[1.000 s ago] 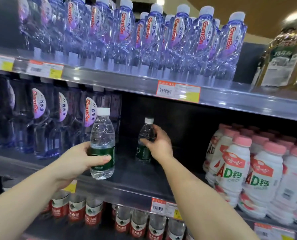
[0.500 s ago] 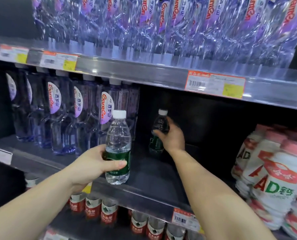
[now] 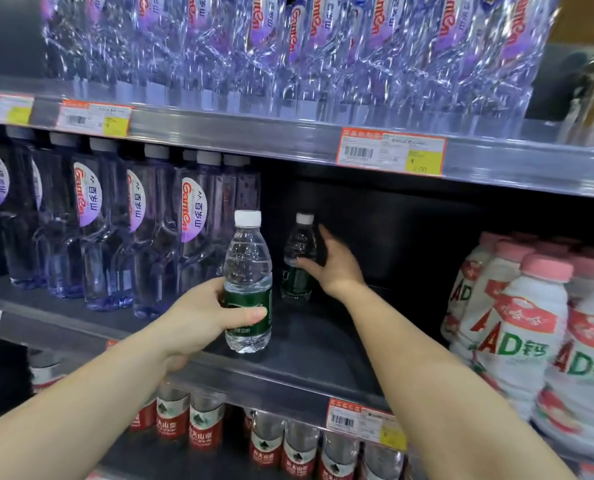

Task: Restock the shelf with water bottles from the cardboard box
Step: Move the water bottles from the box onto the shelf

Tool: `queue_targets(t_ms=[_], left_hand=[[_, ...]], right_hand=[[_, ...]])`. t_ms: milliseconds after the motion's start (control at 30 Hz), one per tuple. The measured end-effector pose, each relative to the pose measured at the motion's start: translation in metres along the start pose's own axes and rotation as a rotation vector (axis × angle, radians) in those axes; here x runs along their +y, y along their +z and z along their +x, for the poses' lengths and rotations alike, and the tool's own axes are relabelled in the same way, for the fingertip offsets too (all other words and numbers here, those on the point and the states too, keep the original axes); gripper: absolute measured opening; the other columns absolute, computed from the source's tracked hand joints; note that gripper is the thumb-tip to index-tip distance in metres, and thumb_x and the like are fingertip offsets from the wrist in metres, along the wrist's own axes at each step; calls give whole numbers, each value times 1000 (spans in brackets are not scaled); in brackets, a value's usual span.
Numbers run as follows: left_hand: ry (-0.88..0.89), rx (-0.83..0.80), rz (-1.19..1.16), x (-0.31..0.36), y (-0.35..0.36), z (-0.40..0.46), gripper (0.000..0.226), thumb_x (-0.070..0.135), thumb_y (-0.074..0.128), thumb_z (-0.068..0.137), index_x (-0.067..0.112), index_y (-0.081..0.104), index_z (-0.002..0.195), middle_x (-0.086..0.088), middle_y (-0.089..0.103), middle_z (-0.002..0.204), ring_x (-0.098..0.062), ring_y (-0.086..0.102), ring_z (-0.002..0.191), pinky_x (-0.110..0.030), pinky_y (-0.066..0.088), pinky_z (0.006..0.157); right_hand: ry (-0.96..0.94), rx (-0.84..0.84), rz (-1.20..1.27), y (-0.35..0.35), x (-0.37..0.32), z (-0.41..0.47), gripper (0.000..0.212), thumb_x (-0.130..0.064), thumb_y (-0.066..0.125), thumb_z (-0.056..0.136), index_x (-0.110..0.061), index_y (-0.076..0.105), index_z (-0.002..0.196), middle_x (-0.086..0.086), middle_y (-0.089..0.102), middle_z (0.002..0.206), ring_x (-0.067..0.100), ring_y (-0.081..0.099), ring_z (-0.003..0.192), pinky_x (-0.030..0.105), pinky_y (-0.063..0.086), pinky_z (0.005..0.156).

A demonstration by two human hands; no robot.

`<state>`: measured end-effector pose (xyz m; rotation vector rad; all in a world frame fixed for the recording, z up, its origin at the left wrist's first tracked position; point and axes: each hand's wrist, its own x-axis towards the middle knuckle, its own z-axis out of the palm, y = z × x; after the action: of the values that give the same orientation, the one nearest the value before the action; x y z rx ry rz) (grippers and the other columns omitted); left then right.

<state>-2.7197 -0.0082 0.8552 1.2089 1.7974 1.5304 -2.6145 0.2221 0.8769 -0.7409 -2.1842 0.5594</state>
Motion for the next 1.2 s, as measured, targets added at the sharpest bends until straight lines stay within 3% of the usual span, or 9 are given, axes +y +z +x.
queue_targets(t_ms=[167,233,300,367,433,567,733,867,1200], left_hand=[[-5,-35,14,-1,19,10,37,22,85,74,25,70,108,12,77,100,-7,71,96,-27,50,90],[-5,-73,-12,0,31,18,40,19,85,75,20,69,112,6,77,103,-11,71,98,-31,52,94],[18,-98,-10,2,46,27,32,16,83,77,24,69,105,7,76,98,-11,71,96,-22,54,85],[45,-78,28,7,62,34,28,16,82,79,29,64,96,15,71,91,4,65,82,-4,46,62],[61,-76,43,7,72,45,34,18,83,78,28,59,101,14,68,96,9,59,81,-1,42,55],[32,-150,80,2,75,62,47,25,85,76,26,55,113,17,63,100,8,56,89,-4,43,63],[40,-130,114,-15,59,72,85,24,88,71,17,43,143,0,57,131,-16,57,119,-34,48,105],[28,-92,125,-28,48,67,77,18,84,76,15,44,142,-1,55,126,-21,56,121,-29,47,98],[49,-32,183,-28,38,77,73,10,80,80,13,44,144,-9,53,139,-22,53,123,-30,45,100]], right_hand=[[107,61,505,-35,-22,-46,37,-28,65,92,-18,59,127,-5,66,109,16,63,105,28,52,89],[82,-109,575,-44,-33,-65,44,-32,65,90,-23,53,131,-7,65,110,11,63,103,34,56,88],[31,-217,463,-46,-39,-75,64,-37,71,84,-29,42,140,-9,62,115,6,64,100,32,57,84],[-14,-166,314,-42,-41,-76,78,-41,79,75,-31,40,141,-12,62,117,3,65,96,25,54,83],[-43,-56,200,-39,-38,-73,78,-40,83,71,-30,45,138,-13,63,114,0,65,92,21,52,84],[-11,2,194,-38,-19,-65,63,-34,83,73,-36,51,127,-19,62,101,-3,63,83,16,52,78],[24,65,198,-33,2,-44,62,-26,86,71,-36,50,121,-25,60,91,-9,59,85,4,44,71],[74,122,191,-28,19,-23,68,-23,87,70,-23,53,129,-21,63,94,7,65,94,24,50,90],[53,190,96,-17,33,0,69,-29,85,71,-23,53,132,-4,70,112,14,66,103,30,52,91]])
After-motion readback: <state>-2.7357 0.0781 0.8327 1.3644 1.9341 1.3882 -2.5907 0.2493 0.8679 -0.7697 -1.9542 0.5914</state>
